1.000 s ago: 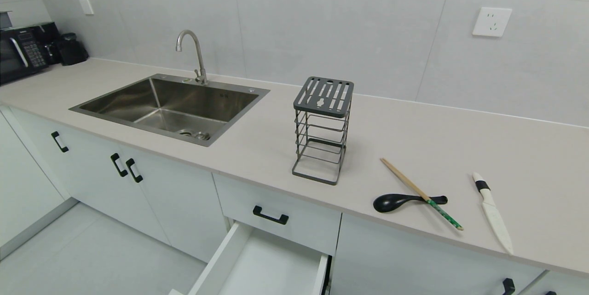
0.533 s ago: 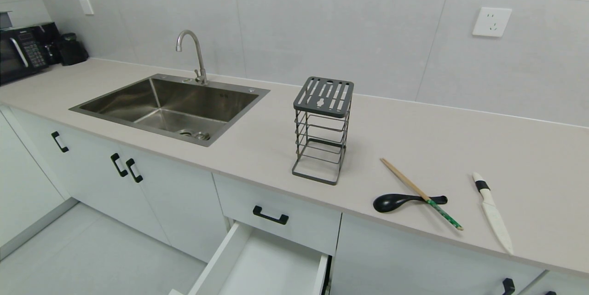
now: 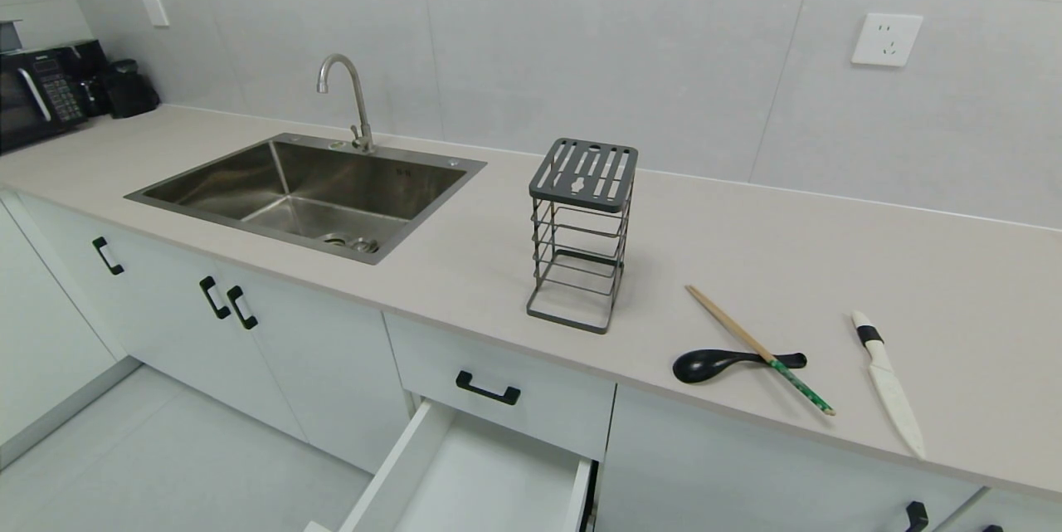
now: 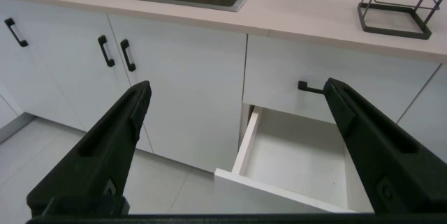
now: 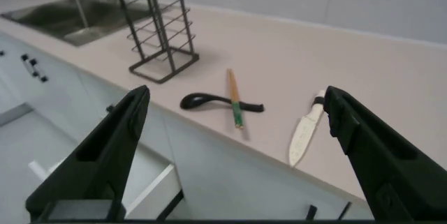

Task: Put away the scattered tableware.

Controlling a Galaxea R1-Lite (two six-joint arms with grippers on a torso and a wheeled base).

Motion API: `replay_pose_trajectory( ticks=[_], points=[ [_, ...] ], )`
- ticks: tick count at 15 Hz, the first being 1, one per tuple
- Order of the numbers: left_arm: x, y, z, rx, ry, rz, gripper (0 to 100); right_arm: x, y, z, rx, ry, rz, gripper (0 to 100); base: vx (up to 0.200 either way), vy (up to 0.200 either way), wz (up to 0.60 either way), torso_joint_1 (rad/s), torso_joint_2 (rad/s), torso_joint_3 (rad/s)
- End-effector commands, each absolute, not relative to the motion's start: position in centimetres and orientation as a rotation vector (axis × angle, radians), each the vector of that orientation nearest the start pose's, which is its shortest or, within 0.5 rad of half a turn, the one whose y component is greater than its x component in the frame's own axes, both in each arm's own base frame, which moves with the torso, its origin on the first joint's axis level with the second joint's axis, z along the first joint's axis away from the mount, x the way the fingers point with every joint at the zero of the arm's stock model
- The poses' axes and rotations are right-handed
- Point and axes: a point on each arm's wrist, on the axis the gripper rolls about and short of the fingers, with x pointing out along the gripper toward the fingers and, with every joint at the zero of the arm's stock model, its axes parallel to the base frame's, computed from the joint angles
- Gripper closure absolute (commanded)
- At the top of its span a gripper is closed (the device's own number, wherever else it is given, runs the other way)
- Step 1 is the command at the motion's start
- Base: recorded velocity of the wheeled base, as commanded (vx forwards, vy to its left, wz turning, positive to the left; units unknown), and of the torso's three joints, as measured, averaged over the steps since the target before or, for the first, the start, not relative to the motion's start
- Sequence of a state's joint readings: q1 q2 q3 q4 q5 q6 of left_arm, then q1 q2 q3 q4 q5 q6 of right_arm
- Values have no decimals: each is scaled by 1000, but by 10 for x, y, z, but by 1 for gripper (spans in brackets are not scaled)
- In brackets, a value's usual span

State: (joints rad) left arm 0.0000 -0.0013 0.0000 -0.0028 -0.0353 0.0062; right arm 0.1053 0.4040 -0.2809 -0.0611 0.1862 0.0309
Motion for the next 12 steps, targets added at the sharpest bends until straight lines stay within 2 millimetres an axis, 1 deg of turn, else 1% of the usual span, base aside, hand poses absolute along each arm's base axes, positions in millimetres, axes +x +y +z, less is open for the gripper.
replay_pose_trajectory(
  ticks=[1,2,4,7,9,10,11,12],
  points=[
    [-23,-1,76,6,-3,-35,0,43,12,171,5,242,359,0,0,0,0,0,0,0],
    [-23,-1,76,6,-3,-35,0,47,12,174,-16,252,360,0,0,0,0,0,0,0],
    [-23,-1,76,6,-3,-35,0,63,15,179,-67,297,366,0,0,0,0,0,0,0],
    [-23,-1,76,6,-3,-35,0,86,18,171,-70,417,361,0,0,0,0,0,0,0],
    [-23,-1,76,6,-3,-35,0,105,21,167,-68,456,349,0,0,0,0,0,0,0],
    [-23,-1,76,6,-3,-34,0,111,21,165,-68,466,343,0,0,0,0,0,0,0],
    [-23,-1,76,6,-3,-35,0,125,22,157,-73,510,320,0,0,0,0,0,0,0],
    [-23,-1,76,6,-3,-35,0,131,23,153,-78,538,307,0,0,0,0,0,0,0]
  ],
)
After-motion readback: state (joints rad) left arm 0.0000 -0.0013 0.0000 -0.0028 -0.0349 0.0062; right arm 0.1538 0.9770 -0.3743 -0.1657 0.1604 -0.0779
